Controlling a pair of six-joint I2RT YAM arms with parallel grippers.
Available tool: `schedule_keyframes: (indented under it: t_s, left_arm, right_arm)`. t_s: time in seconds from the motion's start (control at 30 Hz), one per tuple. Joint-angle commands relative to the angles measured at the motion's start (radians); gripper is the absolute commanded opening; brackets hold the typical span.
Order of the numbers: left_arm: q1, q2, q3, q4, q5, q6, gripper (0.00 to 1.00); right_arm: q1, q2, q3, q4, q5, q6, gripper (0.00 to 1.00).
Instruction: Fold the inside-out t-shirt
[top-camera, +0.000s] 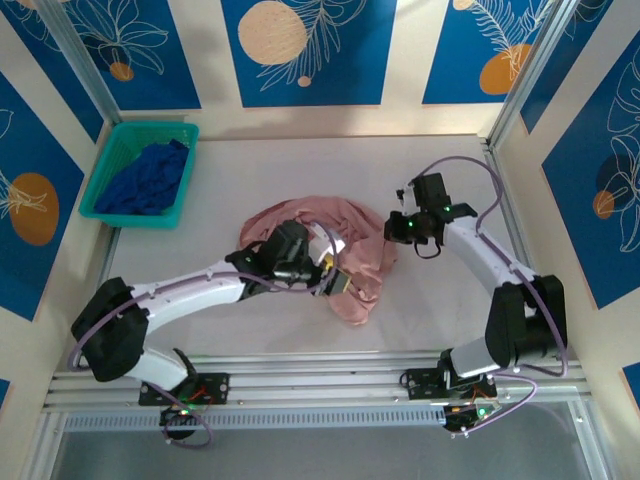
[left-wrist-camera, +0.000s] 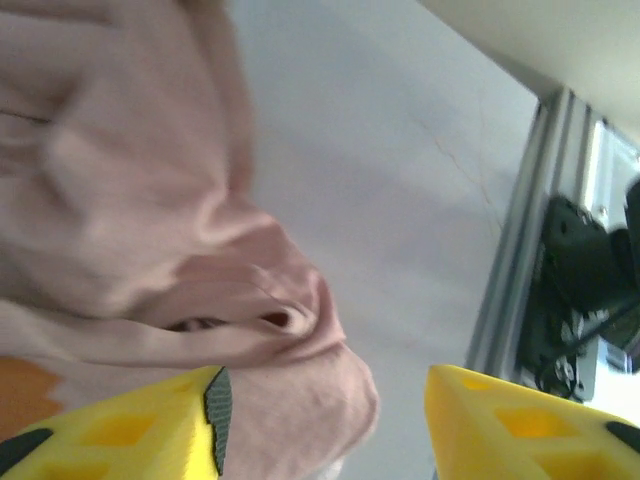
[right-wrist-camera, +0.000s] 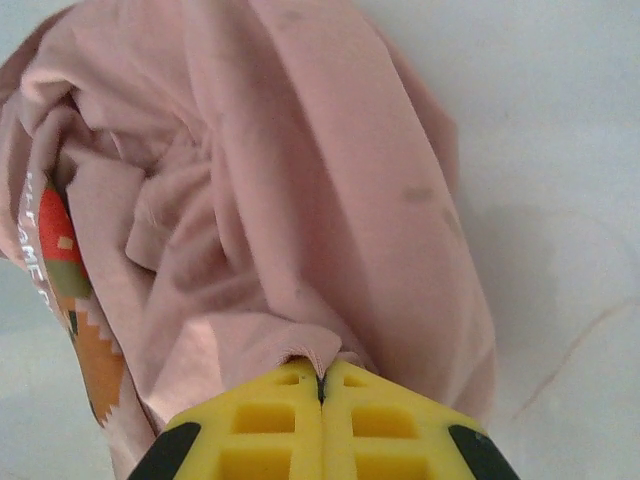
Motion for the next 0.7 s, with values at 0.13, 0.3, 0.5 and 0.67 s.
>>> schedule_keyframes:
  t_s: [0.13,0.3,0.5,0.67]
  left_arm:
    - [0.089,0.213,0.249,-0.215,-0.153,-0.022,0.56]
    - [0.09,0.409,0.423,-0.27,-0.042,-0.025,0.57]
    - [0.088,0.545,0.517,-0.299,-0.004,-0.052,0.56]
    - [0.093,0.537,0.559,-0.243,0.094,-0.071,0.26]
  right_arm:
    - [-0.023,-0.118,-0.112,0.016,0.066,0.058,0.0]
    - [-0.052,-0.135,-0.118,0.036,0.048,0.055,0.0]
    - [-0.052,-0.126,-0.111,0.046,0.031,0.044,0.0]
    - [-0.059,-0.114,-0.074,0.054,0.037,0.032,0.0]
